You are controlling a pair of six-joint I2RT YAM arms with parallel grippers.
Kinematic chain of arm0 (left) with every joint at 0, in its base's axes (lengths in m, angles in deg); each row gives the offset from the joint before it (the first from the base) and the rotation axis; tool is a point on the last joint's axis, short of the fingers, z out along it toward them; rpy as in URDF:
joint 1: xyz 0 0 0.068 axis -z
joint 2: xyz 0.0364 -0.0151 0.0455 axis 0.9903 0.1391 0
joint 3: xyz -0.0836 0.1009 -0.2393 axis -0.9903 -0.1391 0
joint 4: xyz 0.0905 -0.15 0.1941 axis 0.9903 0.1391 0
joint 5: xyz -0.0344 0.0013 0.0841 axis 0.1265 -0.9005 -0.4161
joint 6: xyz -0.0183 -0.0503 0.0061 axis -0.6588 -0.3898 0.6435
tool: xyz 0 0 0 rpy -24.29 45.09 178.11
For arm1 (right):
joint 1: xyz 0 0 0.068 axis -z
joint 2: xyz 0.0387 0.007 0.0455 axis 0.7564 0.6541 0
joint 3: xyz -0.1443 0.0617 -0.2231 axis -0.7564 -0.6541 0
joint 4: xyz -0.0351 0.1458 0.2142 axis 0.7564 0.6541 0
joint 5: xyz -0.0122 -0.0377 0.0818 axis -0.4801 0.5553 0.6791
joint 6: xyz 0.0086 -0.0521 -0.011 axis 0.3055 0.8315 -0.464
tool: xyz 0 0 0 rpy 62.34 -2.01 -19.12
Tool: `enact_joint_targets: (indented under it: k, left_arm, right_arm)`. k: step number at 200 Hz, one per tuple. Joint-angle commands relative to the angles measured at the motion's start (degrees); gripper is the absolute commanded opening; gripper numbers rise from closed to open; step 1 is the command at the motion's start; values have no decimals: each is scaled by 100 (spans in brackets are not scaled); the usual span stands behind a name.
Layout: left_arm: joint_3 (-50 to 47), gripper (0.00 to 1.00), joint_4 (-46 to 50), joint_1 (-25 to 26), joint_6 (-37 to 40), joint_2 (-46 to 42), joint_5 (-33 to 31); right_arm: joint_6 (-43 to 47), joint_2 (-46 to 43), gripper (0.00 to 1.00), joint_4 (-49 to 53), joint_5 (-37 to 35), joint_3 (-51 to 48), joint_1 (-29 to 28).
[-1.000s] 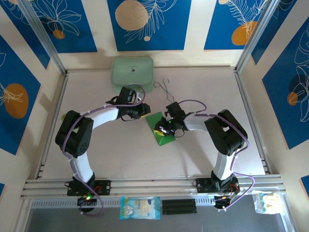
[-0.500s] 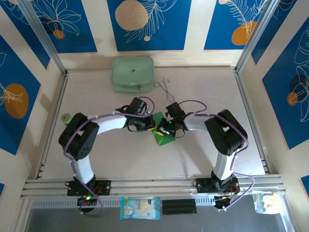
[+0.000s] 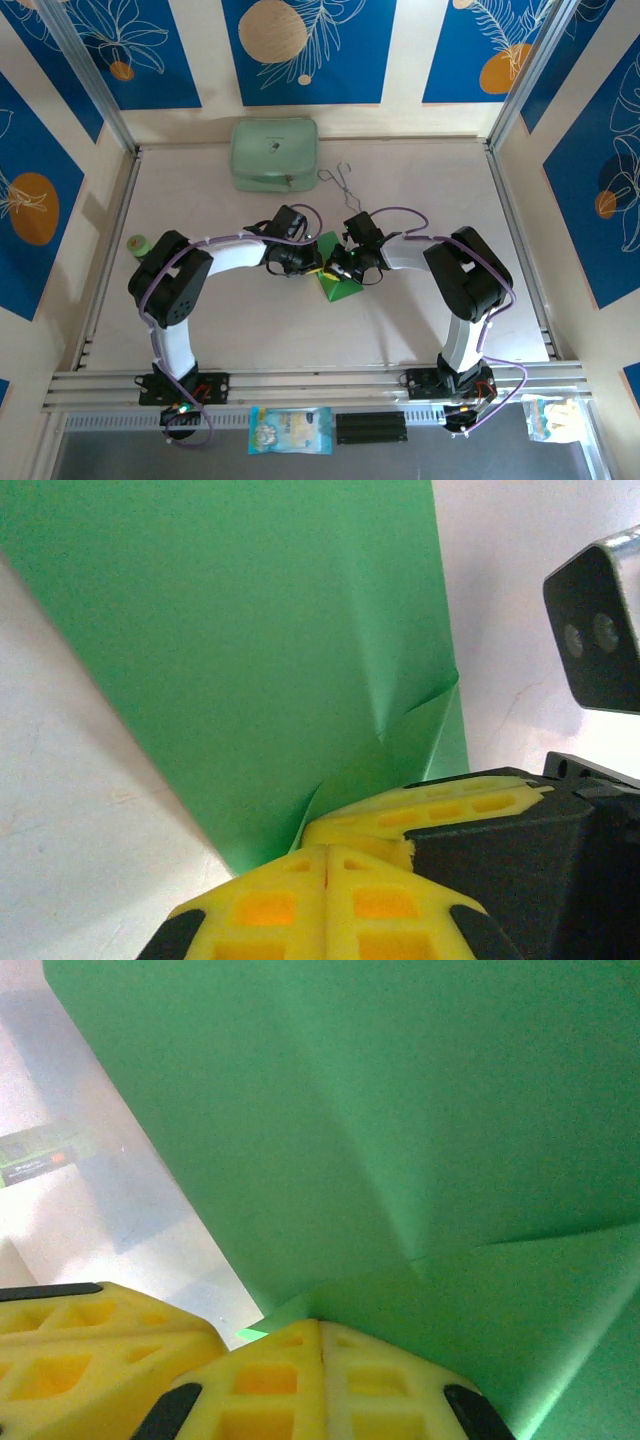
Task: Fold a paper plane with a square sheet of paper (pick it up from the middle)
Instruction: Fold the triangle a second time at the center of the table.
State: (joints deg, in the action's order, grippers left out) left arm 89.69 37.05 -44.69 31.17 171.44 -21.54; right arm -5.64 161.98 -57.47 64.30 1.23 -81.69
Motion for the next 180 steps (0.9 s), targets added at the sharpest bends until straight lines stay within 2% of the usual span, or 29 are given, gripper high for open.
enact_joint_targets:
  k: [1,180]
  left_arm:
    - [56,0,209,111,-48,250,-30]
    - [126,0,536,149,243,545,-357]
  right_arm:
    - [-33,236,0,607,-308,-107,-47]
    - [-102,93,0,434,-140,-116,-25]
